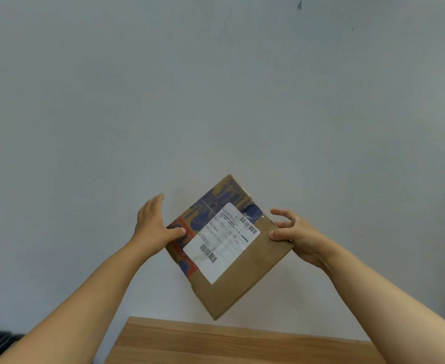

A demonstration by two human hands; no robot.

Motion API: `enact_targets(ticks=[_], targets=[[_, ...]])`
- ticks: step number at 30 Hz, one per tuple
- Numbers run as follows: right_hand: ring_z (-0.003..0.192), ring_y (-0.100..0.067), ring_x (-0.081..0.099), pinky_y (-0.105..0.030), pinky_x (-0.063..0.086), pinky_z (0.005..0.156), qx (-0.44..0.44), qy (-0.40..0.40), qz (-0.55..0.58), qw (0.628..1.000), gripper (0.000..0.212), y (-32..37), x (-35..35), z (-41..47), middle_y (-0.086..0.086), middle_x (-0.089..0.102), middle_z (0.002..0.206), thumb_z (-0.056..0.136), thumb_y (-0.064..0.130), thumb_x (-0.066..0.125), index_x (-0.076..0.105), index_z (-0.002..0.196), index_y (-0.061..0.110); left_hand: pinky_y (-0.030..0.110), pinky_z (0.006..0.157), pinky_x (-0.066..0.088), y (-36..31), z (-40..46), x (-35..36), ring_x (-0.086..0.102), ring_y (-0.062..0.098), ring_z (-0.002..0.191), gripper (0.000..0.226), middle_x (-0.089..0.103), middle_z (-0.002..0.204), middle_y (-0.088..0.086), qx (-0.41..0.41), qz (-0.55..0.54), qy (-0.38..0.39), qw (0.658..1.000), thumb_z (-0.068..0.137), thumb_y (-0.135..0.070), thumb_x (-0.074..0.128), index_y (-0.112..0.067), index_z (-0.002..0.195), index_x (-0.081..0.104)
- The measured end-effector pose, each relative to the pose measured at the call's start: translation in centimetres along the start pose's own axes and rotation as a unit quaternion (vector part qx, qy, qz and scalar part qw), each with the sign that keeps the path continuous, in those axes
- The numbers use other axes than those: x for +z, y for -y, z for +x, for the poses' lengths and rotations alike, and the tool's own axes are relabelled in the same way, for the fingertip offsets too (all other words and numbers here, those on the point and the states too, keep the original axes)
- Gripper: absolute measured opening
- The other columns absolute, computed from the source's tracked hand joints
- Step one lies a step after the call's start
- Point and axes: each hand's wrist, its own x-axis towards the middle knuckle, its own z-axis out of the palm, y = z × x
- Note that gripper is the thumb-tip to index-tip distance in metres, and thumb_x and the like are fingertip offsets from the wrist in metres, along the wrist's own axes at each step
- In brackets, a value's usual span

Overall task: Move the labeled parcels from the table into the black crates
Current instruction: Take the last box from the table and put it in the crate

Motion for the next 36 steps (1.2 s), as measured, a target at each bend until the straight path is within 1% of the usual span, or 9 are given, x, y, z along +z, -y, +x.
enact_targets(ticks=[3, 5, 7, 11, 14, 20, 25, 30, 36], targets=[[0.092, -0.027, 0.069, -0.032, 0.055, 0.071, -0.006, 0.029, -0.044, 0.999, 0.075, 1.2, -0.3, 0.0, -0.014, 0.065, 0.114, 0.059, 0.004, 0.071, 0.048, 0.129, 0.018, 0.047, 0.109, 0.031, 0.2, 0.2, -0.2, 0.013, 0.026, 0.144, 0.088, 0.009, 0.158, 0.003, -0.007, -0.040, 0.102, 0.994, 0.076, -0.039, 0.075, -0.032, 0.147, 0.023], [0.092, -0.027, 0.068, -0.031, 0.055, 0.069, -0.015, 0.043, -0.061, 0.997, 0.071, 2.0, -0.6, 0.1, -0.016, 0.061, 0.118, 0.059, 0.004, 0.070, 0.050, 0.125, 0.021, 0.038, 0.095, 0.047, 0.4, 0.1, -0.4, 0.040, 0.022, 0.131, 0.079, 0.025, 0.154, 0.000, -0.023, -0.128, 0.174, 0.976, 0.072, -0.046, 0.076, -0.038, 0.140, 0.035], [0.089, -0.025, 0.068, -0.029, 0.055, 0.067, -0.029, 0.057, -0.079, 0.995, 0.067, 2.8, -0.9, 0.1, -0.017, 0.059, 0.120, 0.059, 0.004, 0.069, 0.053, 0.121, 0.022, 0.025, 0.082, 0.048, 0.5, -0.3, -0.7, 0.055, 0.008, 0.111, 0.079, 0.043, 0.143, -0.004, -0.025, -0.204, 0.214, 0.955, 0.065, -0.046, 0.078, -0.034, 0.134, 0.042], [0.097, -0.028, 0.066, -0.033, 0.055, 0.071, -0.051, 0.085, -0.129, 0.987, 0.067, 3.8, -1.3, 0.6, -0.013, 0.060, 0.120, 0.060, 0.005, 0.070, 0.051, 0.121, 0.022, 0.041, 0.102, 0.044, 1.2, -1.0, -0.9, 0.055, 0.011, 0.116, 0.105, 0.052, 0.132, -0.010, -0.030, -0.243, 0.264, 0.933, 0.042, -0.055, 0.084, -0.032, 0.135, 0.041], [0.100, -0.028, 0.066, -0.035, 0.056, 0.074, -0.054, 0.106, -0.141, 0.983, 0.068, 4.0, -1.3, 0.9, -0.009, 0.063, 0.117, 0.060, 0.005, 0.071, 0.050, 0.123, 0.019, 0.042, 0.100, 0.047, 1.4, -1.8, -0.7, 0.057, 0.014, 0.115, 0.083, 0.058, 0.125, -0.006, -0.028, -0.247, 0.283, 0.926, 0.056, -0.037, 0.079, -0.033, 0.131, 0.043], [0.112, -0.026, 0.059, -0.037, 0.054, 0.086, -0.065, 0.077, -0.099, 0.990, 0.065, 2.8, -0.8, 1.8, -0.007, 0.059, 0.127, 0.063, 0.009, 0.075, 0.052, 0.122, 0.022, 0.029, 0.078, 0.056, 1.1, -3.2, -0.6, 0.063, 0.018, 0.104, 0.064, 0.061, 0.117, 0.005, -0.054, -0.277, 0.241, 0.929, 0.060, -0.020, 0.074, -0.026, 0.118, 0.048], [0.123, -0.026, 0.048, -0.046, 0.045, 0.098, -0.036, -0.028, 0.032, 0.998, 0.076, -0.1, -0.1, 2.8, -0.008, 0.041, 0.140, 0.081, 0.009, 0.072, 0.031, 0.144, 0.020, 0.030, 0.078, 0.054, 1.9, -4.5, -0.1, 0.064, 0.021, 0.103, 0.082, 0.060, 0.116, 0.006, -0.099, -0.309, 0.164, 0.932, 0.047, -0.032, 0.080, -0.015, 0.121, 0.047], [0.119, -0.025, 0.052, -0.051, 0.045, 0.099, 0.070, 0.077, -0.011, 0.994, 0.087, -5.3, 1.3, 2.8, -0.009, 0.045, 0.139, 0.080, 0.017, 0.076, 0.022, 0.148, 0.023, 0.032, 0.076, 0.052, 3.2, -5.7, 0.9, 0.065, 0.021, 0.093, 0.040, 0.061, 0.115, 0.009, -0.180, -0.366, 0.073, 0.910, 0.087, -0.009, 0.064, -0.009, 0.122, 0.046], [0.103, -0.018, 0.066, -0.037, 0.055, 0.084, 0.076, 0.196, -0.027, 0.977, 0.062, -9.7, 4.6, 3.2, -0.003, 0.068, 0.115, 0.076, 0.021, 0.076, 0.049, 0.132, 0.021, 0.036, 0.077, 0.052, 6.0, -8.6, 0.9, 0.065, 0.021, 0.091, 0.040, 0.065, 0.113, 0.014, -0.250, -0.379, 0.008, 0.891, 0.089, -0.015, 0.060, -0.004, 0.125, 0.046]])
